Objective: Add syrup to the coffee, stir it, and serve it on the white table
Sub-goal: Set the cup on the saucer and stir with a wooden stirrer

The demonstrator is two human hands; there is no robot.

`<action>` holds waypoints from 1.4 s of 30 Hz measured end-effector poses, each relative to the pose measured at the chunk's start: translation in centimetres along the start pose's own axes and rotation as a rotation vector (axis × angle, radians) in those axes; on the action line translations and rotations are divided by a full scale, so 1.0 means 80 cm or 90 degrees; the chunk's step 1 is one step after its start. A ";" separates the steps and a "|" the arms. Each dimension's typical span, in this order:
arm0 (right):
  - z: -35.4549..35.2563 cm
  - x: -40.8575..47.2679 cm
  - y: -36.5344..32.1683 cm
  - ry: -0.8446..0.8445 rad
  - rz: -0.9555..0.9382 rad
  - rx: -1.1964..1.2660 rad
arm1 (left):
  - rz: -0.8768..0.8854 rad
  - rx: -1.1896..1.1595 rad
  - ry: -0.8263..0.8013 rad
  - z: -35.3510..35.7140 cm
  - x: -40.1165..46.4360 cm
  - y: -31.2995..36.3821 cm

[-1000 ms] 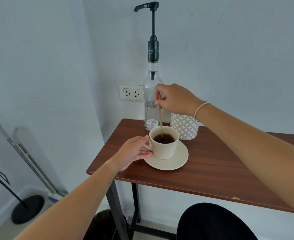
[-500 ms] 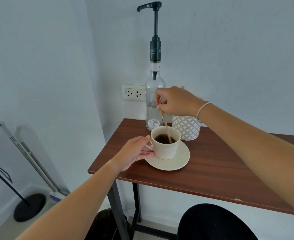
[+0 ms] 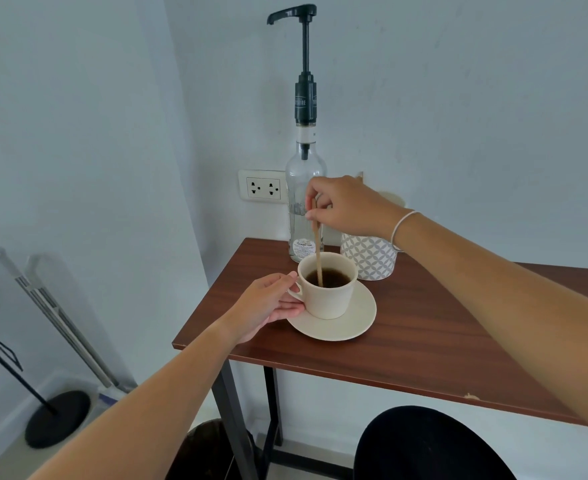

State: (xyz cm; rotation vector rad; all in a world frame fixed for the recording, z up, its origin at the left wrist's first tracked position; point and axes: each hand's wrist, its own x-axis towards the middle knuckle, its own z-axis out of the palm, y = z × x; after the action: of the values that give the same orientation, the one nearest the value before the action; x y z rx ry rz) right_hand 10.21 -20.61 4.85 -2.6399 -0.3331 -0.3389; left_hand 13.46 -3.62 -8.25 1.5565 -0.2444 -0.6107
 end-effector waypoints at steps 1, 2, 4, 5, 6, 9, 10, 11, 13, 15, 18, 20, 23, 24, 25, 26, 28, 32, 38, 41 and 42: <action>0.003 0.001 0.000 0.015 -0.002 -0.007 | -0.001 0.001 -0.001 0.000 0.000 0.000; 0.004 0.002 0.001 0.033 -0.002 -0.029 | -0.002 0.003 -0.002 0.000 0.000 0.000; 0.002 0.002 0.004 0.056 0.004 -0.091 | -0.001 0.003 0.001 0.000 -0.001 0.000; -0.001 0.001 0.006 0.056 0.007 -0.120 | 0.001 0.002 0.003 0.001 -0.002 0.000; -0.004 0.001 0.007 0.048 0.008 -0.139 | 0.002 0.001 0.003 0.001 -0.002 0.000; -0.008 -0.001 0.004 0.009 0.007 -0.104 | 0.005 0.005 0.000 0.001 -0.002 0.001; -0.007 -0.001 0.001 0.003 0.005 -0.065 | 0.006 0.004 -0.001 0.001 -0.002 0.001; -0.004 0.001 -0.001 0.006 0.002 -0.027 | 0.005 0.003 0.000 0.000 -0.002 0.001; 0.003 0.006 -0.002 0.038 -0.007 -0.001 | 0.002 0.005 0.003 -0.001 -0.002 0.000; 0.004 0.009 0.001 0.067 -0.009 -0.065 | 0.000 0.002 0.005 -0.001 -0.003 0.000; -0.004 0.006 0.006 0.063 0.000 -0.172 | 0.004 0.002 0.001 -0.001 -0.003 0.000; -0.009 0.003 0.006 0.036 0.006 -0.122 | 0.004 0.002 -0.002 0.000 -0.002 0.000; -0.003 0.005 0.000 0.027 0.000 -0.009 | 0.002 -0.002 -0.003 0.000 -0.002 0.001; 0.000 0.007 0.001 0.043 -0.004 -0.011 | 0.001 -0.001 -0.002 0.000 -0.002 0.001; 0.002 0.008 0.002 0.061 -0.006 -0.034 | 0.000 -0.001 -0.001 0.001 -0.002 0.002; 0.002 0.009 0.004 0.075 -0.004 -0.075 | -0.001 -0.001 0.000 0.001 -0.003 0.002; -0.001 0.007 0.007 0.079 0.001 -0.163 | 0.000 -0.004 0.001 0.002 -0.003 0.002; -0.007 0.002 0.005 0.026 0.006 -0.095 | 0.004 -0.010 -0.005 0.001 -0.003 0.001; 0.003 0.007 0.007 0.087 -0.006 -0.085 | 0.001 0.005 -0.002 0.001 -0.002 0.002; -0.005 0.003 0.013 0.082 -0.001 -0.193 | 0.005 -0.002 -0.003 0.002 -0.003 0.002; -0.007 0.002 0.013 0.069 0.002 -0.185 | 0.006 -0.003 -0.003 0.001 -0.004 0.002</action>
State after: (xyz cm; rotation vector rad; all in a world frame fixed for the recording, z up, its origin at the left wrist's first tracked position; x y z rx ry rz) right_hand 10.57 -21.76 4.93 -2.8897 -0.2617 -0.5646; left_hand 13.18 -3.57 -8.05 1.5483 -0.2542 -0.6074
